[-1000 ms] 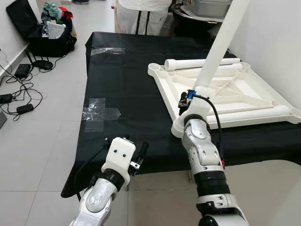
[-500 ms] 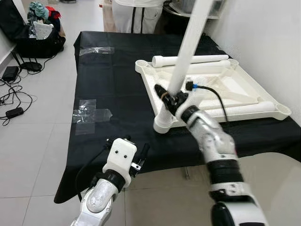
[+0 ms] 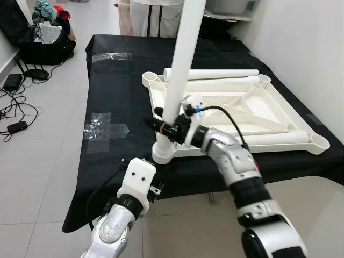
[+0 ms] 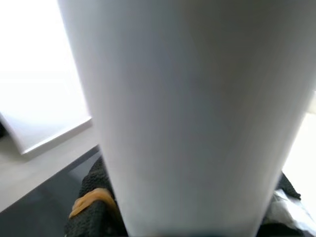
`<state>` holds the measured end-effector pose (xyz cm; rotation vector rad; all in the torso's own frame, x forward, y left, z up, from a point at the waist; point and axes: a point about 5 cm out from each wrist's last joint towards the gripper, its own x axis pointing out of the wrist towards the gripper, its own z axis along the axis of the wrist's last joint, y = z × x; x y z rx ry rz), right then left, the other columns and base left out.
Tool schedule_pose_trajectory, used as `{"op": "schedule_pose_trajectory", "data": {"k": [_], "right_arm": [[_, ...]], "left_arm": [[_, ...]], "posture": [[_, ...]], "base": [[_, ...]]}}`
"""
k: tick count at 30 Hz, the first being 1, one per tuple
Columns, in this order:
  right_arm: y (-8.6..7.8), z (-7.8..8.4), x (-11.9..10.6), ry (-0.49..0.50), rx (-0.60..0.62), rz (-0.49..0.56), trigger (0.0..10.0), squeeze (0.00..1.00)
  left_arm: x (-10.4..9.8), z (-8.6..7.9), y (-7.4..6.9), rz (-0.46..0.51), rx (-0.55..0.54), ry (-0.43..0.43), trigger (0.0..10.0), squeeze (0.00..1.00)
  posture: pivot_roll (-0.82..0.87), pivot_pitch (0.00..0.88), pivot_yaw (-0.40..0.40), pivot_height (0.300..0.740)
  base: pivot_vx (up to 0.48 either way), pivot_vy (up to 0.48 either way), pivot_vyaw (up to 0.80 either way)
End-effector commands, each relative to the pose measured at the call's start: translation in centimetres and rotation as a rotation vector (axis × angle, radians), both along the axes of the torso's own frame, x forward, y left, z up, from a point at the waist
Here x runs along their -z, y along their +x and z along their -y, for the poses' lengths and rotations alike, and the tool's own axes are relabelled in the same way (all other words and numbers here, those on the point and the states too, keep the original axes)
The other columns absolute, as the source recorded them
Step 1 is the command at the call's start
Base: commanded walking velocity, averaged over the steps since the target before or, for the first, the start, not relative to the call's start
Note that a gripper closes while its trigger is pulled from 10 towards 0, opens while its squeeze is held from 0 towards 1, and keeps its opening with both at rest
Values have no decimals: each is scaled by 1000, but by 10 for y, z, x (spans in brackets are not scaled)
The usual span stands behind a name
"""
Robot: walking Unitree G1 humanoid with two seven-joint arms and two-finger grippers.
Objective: Building children table
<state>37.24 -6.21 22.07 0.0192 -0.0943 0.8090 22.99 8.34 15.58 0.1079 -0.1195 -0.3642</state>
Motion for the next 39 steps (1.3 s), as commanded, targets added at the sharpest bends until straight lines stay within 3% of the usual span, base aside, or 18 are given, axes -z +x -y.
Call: {"op": "schedule_pose_trajectory", "data": {"k": [1, 4, 5, 7, 10, 13, 18, 19, 21, 22, 29, 30, 31, 33, 34, 35, 37, 39], "right_arm": [[8, 14, 4, -1, 147, -30, 0, 0], [18, 46, 9, 24, 577, -75, 0, 0], [18, 46, 9, 24, 577, -75, 0, 0], [15, 63, 11, 22, 785, -86, 0, 0], [10, 66, 13, 37, 855, -96, 0, 0], [-8, 68, 16, 86, 1048, -106, 0, 0], [-17, 57, 19, 93, 1099, -118, 0, 0], [-18, 50, 17, 116, 1068, -115, 10000, 0], [-17, 42, 11, 152, 1018, -83, 10000, 0], [-16, 35, 4, 202, 941, -40, 10000, 1000], [-14, 36, -3, 243, 846, 42, 10000, 1000], [-9, 42, -3, 198, 738, 83, 10000, 0], [-9, 42, -3, 198, 738, 83, 10000, 0], [-9, 34, 2, 216, 438, -4, 10000, 0], [-9, 34, 2, 216, 438, -4, 10000, 0], [-12, 32, 3, 222, 311, -37, 10000, 0], [-22, 27, 10, 156, 50, -80, 10000, 0], [-28, 25, 12, 107, -72, -86, 10000, 0]], "left_arm": [[-1, 2, -2, -1, 2, -6, 10000, 0], [-2, 2, -1, -1, 3, -8, 10000, 0], [-2, 2, -1, -1, 3, -8, 10000, 0], [-2, 2, -1, -1, 4, -8, 10000, 0], [-2, 3, -1, -1, 4, -7, 10000, 0], [-2, 3, 0, 1, 3, -7, 10000, 0], [-2, 3, 1, 2, 1, -5, 10000, 0], [-2, 3, 1, 3, 0, -5, 10000, 0], [-2, 2, 1, 3, -1, -6, 10000, 0], [-2, 2, 1, 3, -1, -6, 10000, 0], [-2, 2, 1, 2, -1, -7, 10000, 0], [-1, 2, 2, 2, -2, -8, 10000, 0], [-1, 2, 2, 2, -2, -8, 10000, 0], [-1, 2, 2, 3, -3, -9, 10000, 0], [-1, 2, 2, 3, -3, -9, 10000, 0], [-1, 2, 2, 3, -3, -10, 10000, 0], [-1, 2, 1, 4, -3, -10, 10000, 0], [-1, 2, 2, 4, -2, -10, 10000, 0]], "posture": [[82, 153, -141, 740], [75, 153, -138, 740], [75, 153, -138, 740], [72, 153, -137, 740], [73, 153, -137, 740], [72, 153, -137, 740], [74, 153, -138, 740], [72, 153, -138, 740], [72, 154, -140, 740], [69, 153, -138, 740], [70, 152, -140, 740], [71, 153, -143, 740], [71, 153, -143, 740], [72, 153, -144, 740], [72, 153, -144, 740], [72, 152, -143, 740], [67, 151, -139, 740], [71, 153, -140, 740]], "base": [[0, 0, 0], [0, 0, 0], [0, 0, 0], [0, 0, 0], [0, 0, 0], [0, 0, 0], [0, 0, 0], [0, 0, 0], [0, 0, 0], [0, 0, 0], [0, 0, 0], [0, 0, 0], [0, 0, 0], [0, 0, 0], [0, 0, 0], [0, 0, 0], [0, 0, 0], [0, 0, 0]]}}
